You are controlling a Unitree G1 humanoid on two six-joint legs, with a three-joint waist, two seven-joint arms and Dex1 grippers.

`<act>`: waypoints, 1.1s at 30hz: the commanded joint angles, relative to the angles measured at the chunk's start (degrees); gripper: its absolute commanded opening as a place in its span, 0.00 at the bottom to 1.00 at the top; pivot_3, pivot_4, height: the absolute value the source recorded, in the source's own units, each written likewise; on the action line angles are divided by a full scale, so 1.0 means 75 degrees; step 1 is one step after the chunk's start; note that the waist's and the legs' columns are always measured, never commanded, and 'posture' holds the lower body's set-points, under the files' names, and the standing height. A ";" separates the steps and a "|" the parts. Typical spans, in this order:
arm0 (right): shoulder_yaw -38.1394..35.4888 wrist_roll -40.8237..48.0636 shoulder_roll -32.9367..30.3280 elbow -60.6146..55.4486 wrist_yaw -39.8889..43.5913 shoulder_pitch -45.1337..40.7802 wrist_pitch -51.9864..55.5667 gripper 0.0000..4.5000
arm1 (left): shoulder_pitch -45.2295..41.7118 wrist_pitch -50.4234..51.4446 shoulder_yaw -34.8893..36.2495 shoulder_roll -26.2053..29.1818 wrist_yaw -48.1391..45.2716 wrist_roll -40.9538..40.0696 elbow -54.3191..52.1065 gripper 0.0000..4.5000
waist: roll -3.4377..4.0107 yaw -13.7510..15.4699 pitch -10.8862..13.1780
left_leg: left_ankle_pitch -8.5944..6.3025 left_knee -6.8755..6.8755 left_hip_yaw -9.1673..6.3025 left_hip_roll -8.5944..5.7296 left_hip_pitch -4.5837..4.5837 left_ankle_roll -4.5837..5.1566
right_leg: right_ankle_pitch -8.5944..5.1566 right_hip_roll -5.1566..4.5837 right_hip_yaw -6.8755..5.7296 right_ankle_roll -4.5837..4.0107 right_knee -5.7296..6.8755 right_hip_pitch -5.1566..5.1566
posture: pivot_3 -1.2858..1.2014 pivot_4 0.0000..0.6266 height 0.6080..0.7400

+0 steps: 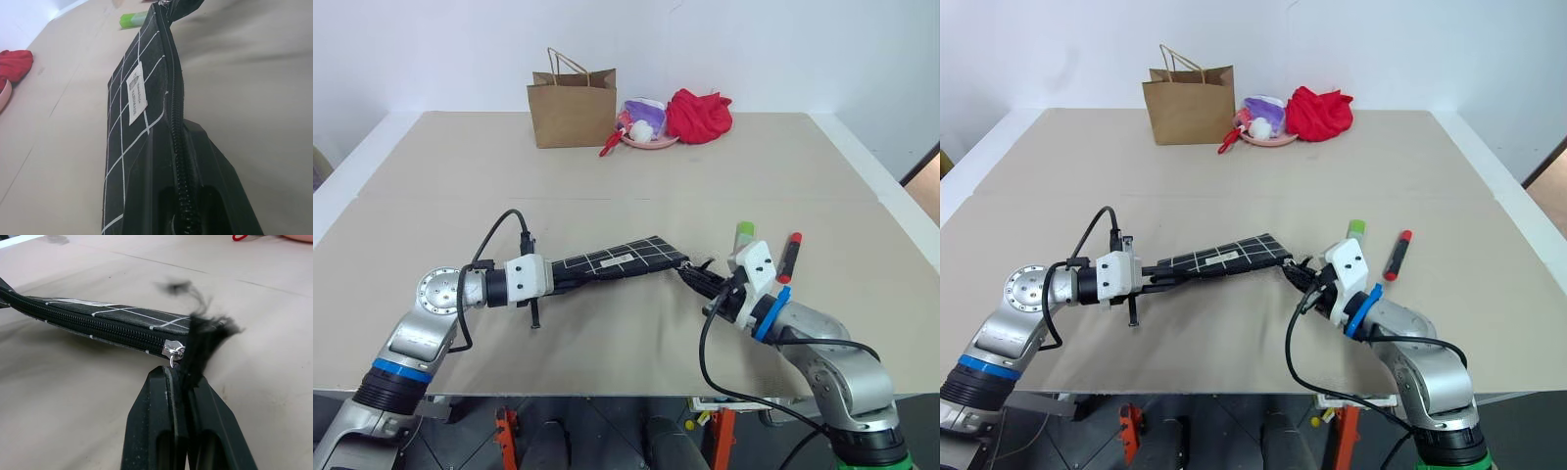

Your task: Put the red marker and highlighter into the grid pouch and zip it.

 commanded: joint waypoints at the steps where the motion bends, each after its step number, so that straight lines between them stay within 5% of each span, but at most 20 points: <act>1: -0.0205 0.0126 -0.0159 -0.0353 0.0033 -0.0024 -0.0016 0.01 | -0.0026 0.0105 0.0201 -0.0047 0.0099 -0.0066 -0.0218 0.00 | 0.0000 0.0000 0.0000 | 0.0000 0.0000 0.0000 0.0000 0.0000 0.0000 | 0.0000 0.0000 0.0000 0.0000 0.0000 0.0000 | 0.52 0.24 1.00; 33: 0.2349 -0.0541 -0.0043 -0.0080 0.0527 -0.1854 0.0559 0.01 | -0.0245 0.0090 -0.0107 -0.1047 0.0401 0.0509 -0.0279 0.00 | -0.0003 -0.0002 0.0002 | 0.0000 0.0002 -0.0001 0.0000 0.0000 0.0000 | 0.0002 0.0002 -0.0001 0.0002 0.0000 0.0001 | 0.52 0.24 1.00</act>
